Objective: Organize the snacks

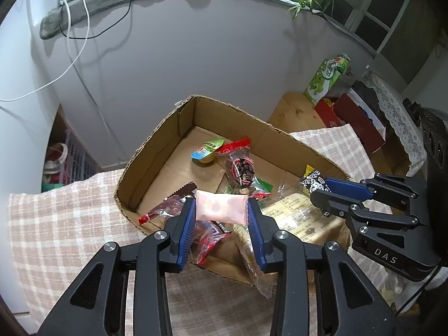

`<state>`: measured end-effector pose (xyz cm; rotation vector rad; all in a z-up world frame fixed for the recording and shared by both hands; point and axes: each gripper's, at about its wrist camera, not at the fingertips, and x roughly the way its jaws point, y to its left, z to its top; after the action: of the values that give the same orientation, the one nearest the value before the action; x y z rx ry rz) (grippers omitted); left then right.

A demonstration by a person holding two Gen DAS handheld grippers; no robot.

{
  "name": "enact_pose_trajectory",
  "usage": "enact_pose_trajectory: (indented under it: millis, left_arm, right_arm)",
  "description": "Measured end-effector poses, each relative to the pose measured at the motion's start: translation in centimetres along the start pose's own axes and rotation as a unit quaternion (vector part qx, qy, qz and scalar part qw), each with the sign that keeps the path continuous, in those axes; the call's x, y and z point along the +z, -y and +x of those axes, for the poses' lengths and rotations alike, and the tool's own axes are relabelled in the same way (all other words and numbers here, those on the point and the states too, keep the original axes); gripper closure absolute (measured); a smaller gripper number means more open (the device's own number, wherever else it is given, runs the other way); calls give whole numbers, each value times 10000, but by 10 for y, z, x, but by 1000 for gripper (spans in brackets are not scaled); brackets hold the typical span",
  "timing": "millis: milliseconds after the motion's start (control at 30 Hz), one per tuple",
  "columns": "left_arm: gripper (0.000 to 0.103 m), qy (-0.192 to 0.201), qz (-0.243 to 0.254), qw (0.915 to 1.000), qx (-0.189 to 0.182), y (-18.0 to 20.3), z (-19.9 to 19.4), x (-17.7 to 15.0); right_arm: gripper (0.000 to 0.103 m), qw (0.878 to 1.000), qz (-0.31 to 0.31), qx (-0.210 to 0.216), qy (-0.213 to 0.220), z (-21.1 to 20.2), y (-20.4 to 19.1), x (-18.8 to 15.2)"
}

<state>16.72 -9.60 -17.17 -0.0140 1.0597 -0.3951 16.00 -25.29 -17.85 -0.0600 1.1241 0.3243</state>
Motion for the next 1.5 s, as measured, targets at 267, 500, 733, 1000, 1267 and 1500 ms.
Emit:
enact_pose_trajectory:
  millis: [267, 500, 733, 1000, 1267, 1500]
  left_arm:
    - [54, 9, 105, 9999, 119, 5, 1, -1]
    - [48, 39, 114, 9997, 196, 6, -2, -2]
    - [48, 115, 99, 9997, 206, 7, -9, -6]
    - [48, 210, 57, 9996, 204, 9, -19, -11]
    - [47, 361, -40, 9991, 224, 10, -35, -16]
    - [47, 569, -154, 9980, 211, 15, -61, -26]
  right_arm:
    - [33, 9998, -43, -184, 90, -5, 3, -4]
    - [27, 9996, 22, -264, 87, -8, 8, -8]
    - [26, 9995, 52, -288, 148, -15, 6, -10]
    - [26, 9993, 49, -293, 227, -25, 3, -12]
    - [26, 9988, 63, -283, 383, -42, -2, -15]
    - [26, 9979, 155, -283, 560, -62, -4, -24]
